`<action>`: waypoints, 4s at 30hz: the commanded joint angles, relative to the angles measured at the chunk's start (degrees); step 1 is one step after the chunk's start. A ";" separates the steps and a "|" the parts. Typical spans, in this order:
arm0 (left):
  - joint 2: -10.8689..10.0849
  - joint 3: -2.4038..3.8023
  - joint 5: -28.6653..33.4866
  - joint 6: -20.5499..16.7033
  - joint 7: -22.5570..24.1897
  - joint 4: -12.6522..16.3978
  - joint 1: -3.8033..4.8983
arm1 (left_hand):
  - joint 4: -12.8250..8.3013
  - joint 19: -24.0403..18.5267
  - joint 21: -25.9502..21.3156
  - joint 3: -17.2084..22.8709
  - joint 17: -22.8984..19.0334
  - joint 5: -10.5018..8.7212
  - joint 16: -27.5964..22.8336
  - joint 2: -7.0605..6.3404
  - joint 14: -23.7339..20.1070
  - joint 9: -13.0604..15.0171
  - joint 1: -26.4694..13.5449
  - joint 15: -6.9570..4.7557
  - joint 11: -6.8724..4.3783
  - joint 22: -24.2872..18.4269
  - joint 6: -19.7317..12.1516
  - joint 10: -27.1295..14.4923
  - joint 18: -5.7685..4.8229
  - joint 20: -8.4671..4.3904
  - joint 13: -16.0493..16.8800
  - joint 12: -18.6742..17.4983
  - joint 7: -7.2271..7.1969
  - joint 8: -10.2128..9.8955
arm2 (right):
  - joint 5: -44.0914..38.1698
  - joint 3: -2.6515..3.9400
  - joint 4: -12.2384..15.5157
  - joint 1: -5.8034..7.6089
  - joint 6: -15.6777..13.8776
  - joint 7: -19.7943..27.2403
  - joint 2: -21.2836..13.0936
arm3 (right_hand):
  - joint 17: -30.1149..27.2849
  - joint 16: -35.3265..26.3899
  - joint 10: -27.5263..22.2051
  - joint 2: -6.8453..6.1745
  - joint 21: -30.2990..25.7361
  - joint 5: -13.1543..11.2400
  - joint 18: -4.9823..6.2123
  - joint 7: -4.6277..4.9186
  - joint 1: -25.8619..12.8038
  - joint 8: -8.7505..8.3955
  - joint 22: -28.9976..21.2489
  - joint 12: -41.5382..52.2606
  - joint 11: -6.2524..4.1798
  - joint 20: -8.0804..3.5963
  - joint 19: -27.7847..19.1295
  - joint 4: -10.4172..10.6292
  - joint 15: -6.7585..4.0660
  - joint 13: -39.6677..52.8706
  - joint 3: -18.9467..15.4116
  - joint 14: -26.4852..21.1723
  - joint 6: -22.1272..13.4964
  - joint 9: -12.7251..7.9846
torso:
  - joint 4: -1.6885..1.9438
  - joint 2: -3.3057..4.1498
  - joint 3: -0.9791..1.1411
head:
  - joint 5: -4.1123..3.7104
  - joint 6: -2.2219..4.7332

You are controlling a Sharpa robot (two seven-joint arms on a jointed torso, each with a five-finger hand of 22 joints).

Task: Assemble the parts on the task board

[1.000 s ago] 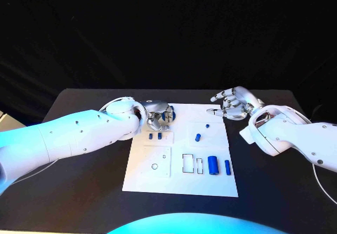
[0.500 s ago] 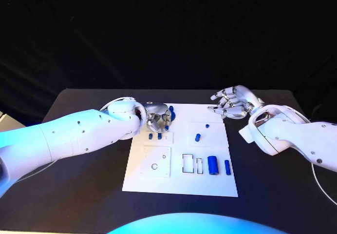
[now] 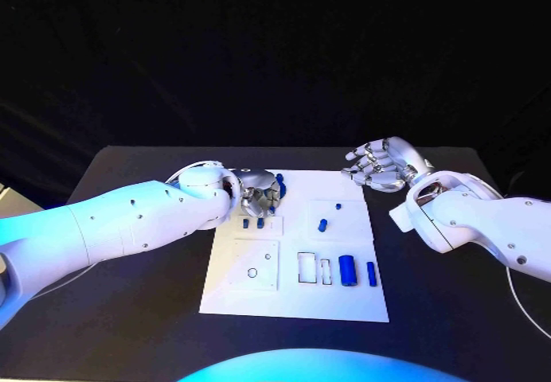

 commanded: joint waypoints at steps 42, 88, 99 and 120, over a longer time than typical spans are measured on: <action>-4.36 2.43 5.89 -3.74 1.89 4.68 -1.00 | -7.08 3.85 5.54 5.84 2.40 -1.34 2.57 2.24 3.56 -0.04 -0.47 -1.90 -2.10 6.62 9.00 9.78 -1.58 -1.63 -2.18 -3.03 -1.03 -1.80 | 3.49 0.01 -0.07 -0.06 -0.61 2.59 -0.01 | -1.66 -2.02 -0.21 -0.98 -0.20 0.43 0.32 1.07 -0.28 0.25 -3.63 -0.84 0.74 0.40 -0.72 -0.09 0.63 -2.25 0.87 -0.20 -0.43 -0.39 | 0.22 -0.09 -0.01 | -0.53 0.25; -5.97 3.21 6.25 1.23 -0.02 2.59 -1.01 | -7.02 3.50 5.24 5.40 2.12 -1.43 2.58 1.95 3.58 0.16 -2.14 -1.87 -2.14 6.22 9.44 10.42 -1.52 -1.55 -2.48 -4.22 -1.17 -2.47 | 3.64 0.00 -0.27 -0.51 -0.32 2.64 0.01 | -2.19 -2.68 -0.52 -1.04 -0.20 0.47 0.32 1.22 -0.19 0.27 -4.87 -1.07 0.91 0.59 -1.05 -0.13 0.83 -2.98 1.03 -0.40 -0.57 -0.50 | 0.17 -0.08 -0.02 | -0.21 -0.16; -4.83 2.79 5.98 1.46 -0.04 1.37 -1.07 | -7.08 3.47 5.21 5.39 2.16 -1.51 2.59 1.94 3.58 0.18 -2.15 -1.88 -2.16 6.20 9.47 10.47 -1.51 -1.55 -2.49 -4.28 -1.19 -2.51 | 3.64 0.00 -0.30 -0.52 0.08 2.43 0.06 | -2.24 -2.76 -0.55 -1.05 -0.20 0.46 0.32 1.25 -0.21 0.27 -5.02 -1.09 0.94 0.62 -1.09 -0.11 0.85 -3.07 1.03 -0.42 -0.58 -0.52 | 0.08 -0.05 -0.03 | -0.25 -0.07; -4.34 2.48 5.13 3.15 -0.97 0.64 -1.12 | -7.26 3.46 5.20 5.39 2.33 -1.67 2.66 1.97 3.62 0.23 -2.13 -1.91 -2.21 6.22 9.60 10.65 -1.52 -1.56 -2.51 -4.43 -1.23 -2.59 | 3.64 0.00 -0.21 -0.52 0.46 2.17 -0.02 | -2.35 -2.90 -0.62 -1.06 -0.20 0.44 0.32 1.30 -0.26 0.27 -5.28 -1.13 0.99 0.67 -1.17 -0.10 0.90 -3.21 1.03 -0.48 -0.62 -0.55 | 0.13 -0.08 0.01 | -0.24 -0.20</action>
